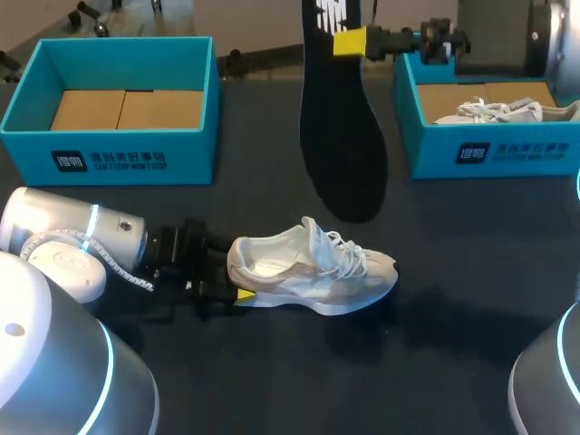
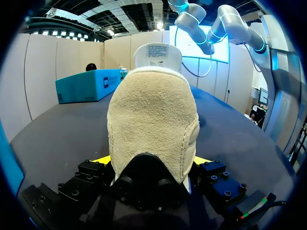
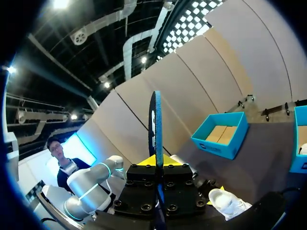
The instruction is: Take the shoe out of the shoebox, open the shoe tongue, remove and reinsert the insole, then place the shoe into the shoebox
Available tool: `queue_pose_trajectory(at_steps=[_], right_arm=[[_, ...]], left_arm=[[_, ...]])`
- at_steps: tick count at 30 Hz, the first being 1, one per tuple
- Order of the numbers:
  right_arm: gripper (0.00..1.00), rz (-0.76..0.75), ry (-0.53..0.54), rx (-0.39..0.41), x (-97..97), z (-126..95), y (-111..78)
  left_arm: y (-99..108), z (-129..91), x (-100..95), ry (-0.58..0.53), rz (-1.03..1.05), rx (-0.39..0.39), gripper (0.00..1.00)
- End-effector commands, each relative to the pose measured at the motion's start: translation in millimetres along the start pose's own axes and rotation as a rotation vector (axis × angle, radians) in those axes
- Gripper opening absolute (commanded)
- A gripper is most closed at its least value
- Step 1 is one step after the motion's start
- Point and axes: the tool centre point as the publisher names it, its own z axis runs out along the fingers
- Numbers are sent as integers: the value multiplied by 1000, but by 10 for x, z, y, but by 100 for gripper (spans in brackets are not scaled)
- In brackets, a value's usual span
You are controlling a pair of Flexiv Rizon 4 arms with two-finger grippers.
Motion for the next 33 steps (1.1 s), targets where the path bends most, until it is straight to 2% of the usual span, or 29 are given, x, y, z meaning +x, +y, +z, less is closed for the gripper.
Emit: queue_pose_trajectory(at_steps=[1,3,18,26,33], right_arm=[[0,-4,68,17,45,-130,-178],[0,-15,7,17,24,-160,-189],[0,-15,7,17,24,-160,-189],[0,26,61,53,68,-425,-241],[0,28,53,44,189,-539,-295]], left_arm=[[3,4,-9,2,-1,-3,0],[3,4,-9,2,-1,-3,0],[3,4,-9,2,-1,-3,0],[3,4,-9,2,-1,-3,0],[3,4,-9,2,-1,-3,0]])
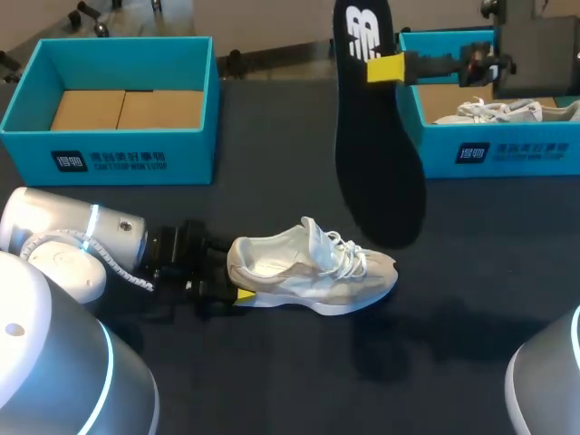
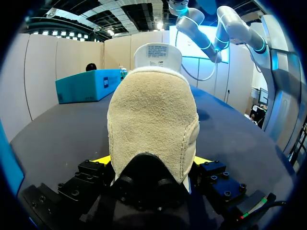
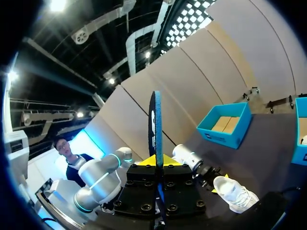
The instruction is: Take the shoe out of the shoebox, open the shoe tongue, remove and reinsert the insole, then place the shoe into the shoebox
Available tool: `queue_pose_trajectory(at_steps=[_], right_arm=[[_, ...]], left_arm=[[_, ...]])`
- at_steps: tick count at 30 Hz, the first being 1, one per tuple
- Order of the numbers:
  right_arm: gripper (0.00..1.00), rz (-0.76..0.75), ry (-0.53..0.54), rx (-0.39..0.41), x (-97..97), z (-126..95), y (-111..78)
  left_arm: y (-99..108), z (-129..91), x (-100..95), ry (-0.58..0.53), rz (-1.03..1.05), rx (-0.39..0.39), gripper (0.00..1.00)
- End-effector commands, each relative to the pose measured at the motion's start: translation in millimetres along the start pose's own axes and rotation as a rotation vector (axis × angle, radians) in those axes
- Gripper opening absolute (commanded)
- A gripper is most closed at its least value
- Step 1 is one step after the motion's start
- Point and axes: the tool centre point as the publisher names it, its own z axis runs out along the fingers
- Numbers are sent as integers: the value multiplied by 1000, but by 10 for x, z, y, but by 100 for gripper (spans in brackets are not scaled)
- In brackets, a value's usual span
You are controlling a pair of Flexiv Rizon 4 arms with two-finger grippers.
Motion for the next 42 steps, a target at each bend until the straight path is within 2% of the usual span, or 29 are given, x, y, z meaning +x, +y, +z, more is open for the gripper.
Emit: queue_pose_trajectory(at_steps=[1,10,20,35,36,37,38,39,42], right_arm=[[0,0,-9,-12,131,-132,-115],[0,33,10,-40,238,-30,-234],[0,50,-16,-72,228,24,-356],[0,50,-16,-72,228,24,-356],[0,50,-16,-72,228,24,-356],[0,50,-16,-72,228,24,-356],[0,50,-16,-72,228,24,-356],[0,50,-16,-72,228,24,-356],[0,50,-16,-72,228,24,-356]], left_arm=[[3,5,-9,2,-1,-3,0],[3,5,-9,2,-1,-3,0],[3,5,-9,2,-1,-3,0],[-7,-8,-11,-2,7,-12,0],[-12,-22,-10,0,15,-23,5],[-13,-30,-9,-1,15,-36,38],[-9,-38,-13,3,5,-48,76],[2,-47,-13,19,9,-52,100],[26,-72,-12,17,-5,-62,100]])
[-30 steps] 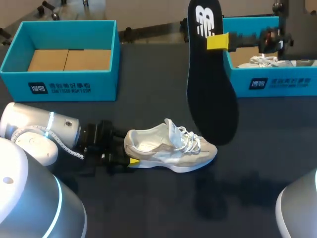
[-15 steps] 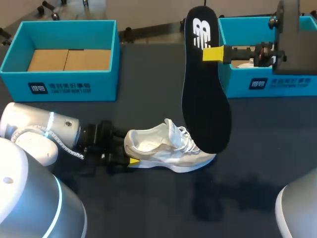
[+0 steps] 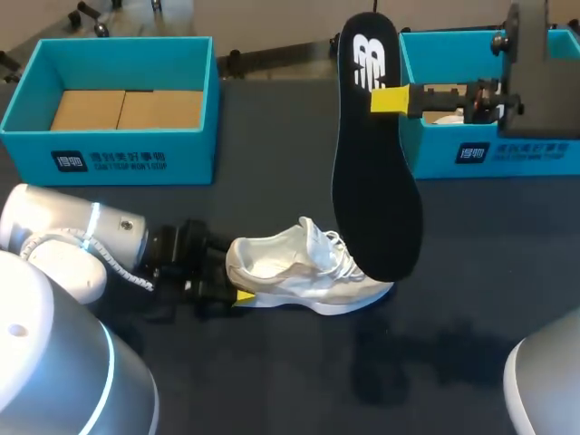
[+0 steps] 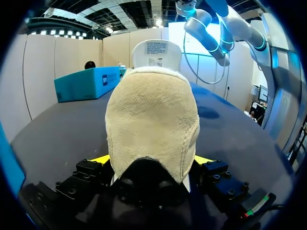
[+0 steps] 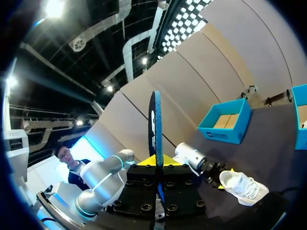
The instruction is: Take the shoe out of the shoebox, open the shoe tongue, remove and reinsert the insole, then place the shoe into the shoebox
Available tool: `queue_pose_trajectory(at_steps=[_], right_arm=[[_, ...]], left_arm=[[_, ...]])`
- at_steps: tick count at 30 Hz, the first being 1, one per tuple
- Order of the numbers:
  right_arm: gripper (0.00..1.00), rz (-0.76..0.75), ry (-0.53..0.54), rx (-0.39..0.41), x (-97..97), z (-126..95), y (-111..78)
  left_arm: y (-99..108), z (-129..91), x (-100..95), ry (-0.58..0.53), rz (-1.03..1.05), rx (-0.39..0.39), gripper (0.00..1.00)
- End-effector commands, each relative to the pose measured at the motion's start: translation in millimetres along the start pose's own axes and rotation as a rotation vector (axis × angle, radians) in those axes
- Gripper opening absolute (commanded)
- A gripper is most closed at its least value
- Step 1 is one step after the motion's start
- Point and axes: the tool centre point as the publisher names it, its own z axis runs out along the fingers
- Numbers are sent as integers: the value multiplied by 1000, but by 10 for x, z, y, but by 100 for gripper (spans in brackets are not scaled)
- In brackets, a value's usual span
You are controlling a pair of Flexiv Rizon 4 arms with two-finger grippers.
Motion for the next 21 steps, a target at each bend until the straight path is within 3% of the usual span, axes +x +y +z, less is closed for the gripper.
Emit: queue_pose_trajectory(at_steps=[1,10,21], right_arm=[[0,1,-10,-16,80,24,-61],[0,1,-10,-16,80,24,-61],[0,1,-10,-16,80,24,-61]], left_arm=[[7,-55,-19,16,-10,-26,100],[-22,-210,-57,5,-2,-125,100],[-28,-403,-91,24,41,-353,100]])
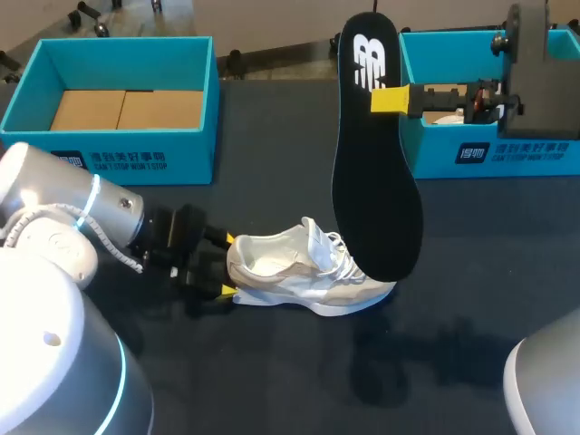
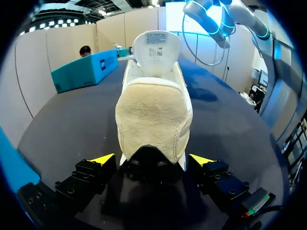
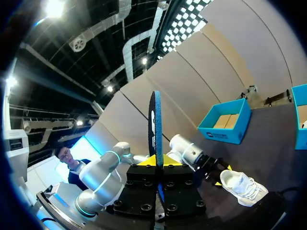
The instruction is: Take the shoe out of the shoebox, open the shoe tongue, remove and reinsert the insole, then place the shoe into the shoebox
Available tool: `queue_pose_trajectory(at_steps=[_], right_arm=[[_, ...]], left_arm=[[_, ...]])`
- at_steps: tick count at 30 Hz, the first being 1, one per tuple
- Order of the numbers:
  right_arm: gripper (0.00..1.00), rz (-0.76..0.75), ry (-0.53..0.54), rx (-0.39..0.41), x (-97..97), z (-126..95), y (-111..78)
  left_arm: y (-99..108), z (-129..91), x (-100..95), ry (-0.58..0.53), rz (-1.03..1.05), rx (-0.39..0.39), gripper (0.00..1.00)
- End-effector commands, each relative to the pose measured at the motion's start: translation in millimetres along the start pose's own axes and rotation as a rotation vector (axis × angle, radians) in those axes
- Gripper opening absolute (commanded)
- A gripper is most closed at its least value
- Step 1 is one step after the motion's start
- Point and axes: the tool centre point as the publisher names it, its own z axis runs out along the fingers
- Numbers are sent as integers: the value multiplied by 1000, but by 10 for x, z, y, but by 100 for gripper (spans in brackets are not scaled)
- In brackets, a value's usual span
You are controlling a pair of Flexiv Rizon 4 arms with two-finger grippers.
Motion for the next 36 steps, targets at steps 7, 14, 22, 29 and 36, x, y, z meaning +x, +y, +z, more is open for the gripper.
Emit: queue_pose_trajectory(at_steps=[7,14,22,29,36], right_arm=[[0,1,-10,-15,82,25,-61],[0,1,-10,-15,82,25,-61],[0,1,-10,-15,82,25,-61],[0,1,-10,-15,82,25,-61],[0,1,-10,-15,82,25,-61]], left_arm=[[-61,-160,-48,-24,3,-246,100],[-62,-173,-50,-29,-1,-257,100],[-64,-196,-35,-34,20,-263,100],[-86,-292,-25,-102,81,-356,100],[-147,-367,-74,-119,84,-434,100]])
